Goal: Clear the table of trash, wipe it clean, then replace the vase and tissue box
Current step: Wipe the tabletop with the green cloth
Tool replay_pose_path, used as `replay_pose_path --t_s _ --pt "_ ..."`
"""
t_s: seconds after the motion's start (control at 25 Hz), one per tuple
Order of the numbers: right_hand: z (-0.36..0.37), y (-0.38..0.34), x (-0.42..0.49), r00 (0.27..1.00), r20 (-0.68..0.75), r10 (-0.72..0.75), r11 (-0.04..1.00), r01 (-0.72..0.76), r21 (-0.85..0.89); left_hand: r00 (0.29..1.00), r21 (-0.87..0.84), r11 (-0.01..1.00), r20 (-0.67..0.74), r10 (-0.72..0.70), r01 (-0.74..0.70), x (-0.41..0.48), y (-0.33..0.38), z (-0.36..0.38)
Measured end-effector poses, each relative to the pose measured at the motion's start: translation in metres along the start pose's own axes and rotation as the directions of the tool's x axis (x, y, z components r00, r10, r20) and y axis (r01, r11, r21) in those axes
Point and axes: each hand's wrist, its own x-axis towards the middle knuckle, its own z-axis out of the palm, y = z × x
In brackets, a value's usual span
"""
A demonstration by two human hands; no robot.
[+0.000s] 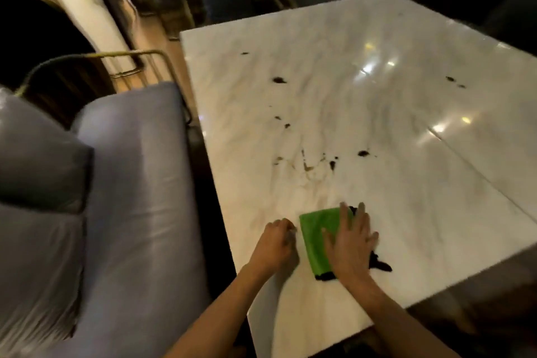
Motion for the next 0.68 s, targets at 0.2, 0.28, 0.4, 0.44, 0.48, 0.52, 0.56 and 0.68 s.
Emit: replay_pose_path --t_s 0.2,0.28,0.4,0.44,0.48,0.52,0.56,0.68 --pt "0.05 -0.012 -0.049 0.99 0.124 -0.062 0.985 0.081 -0.153 0.921 0.382 0.839 0.122 0.37 -0.387 0.034 -0.042 -0.004" --pt "0.043 0.012 -0.065 0.996 0.087 -0.026 0.988 0.039 -0.147 0.895 0.427 0.786 0.212 0.393 -0.446 0.043 -0.043 -0.001" --pt "0.021 0.048 -0.073 0.988 0.063 0.143 0.982 -0.134 -0.13 0.826 0.452 0.691 0.32 0.464 -0.564 0.056 -0.019 0.012" --pt "0.016 0.06 -0.062 0.979 0.044 0.198 0.974 -0.191 -0.124 0.791 0.44 0.658 0.357 0.497 -0.612 0.064 -0.009 0.019" --pt "0.011 0.076 -0.045 0.963 0.01 0.269 0.956 -0.266 -0.119 0.747 0.417 0.621 0.407 0.526 -0.664 0.074 0.006 0.029" --pt "0.006 0.093 -0.024 0.937 -0.005 0.349 0.932 -0.347 -0.102 0.71 0.395 0.592 0.443 0.547 -0.702 0.085 0.019 0.04" --pt "0.0 0.11 0.0 0.915 -0.032 0.401 0.911 -0.402 -0.094 0.68 0.39 0.558 0.458 0.572 -0.732 0.099 0.034 0.052" --pt "-0.011 0.147 0.067 0.905 -0.112 0.41 0.907 -0.418 -0.058 0.649 0.385 0.523 0.464 0.603 -0.761 0.145 0.075 0.085"
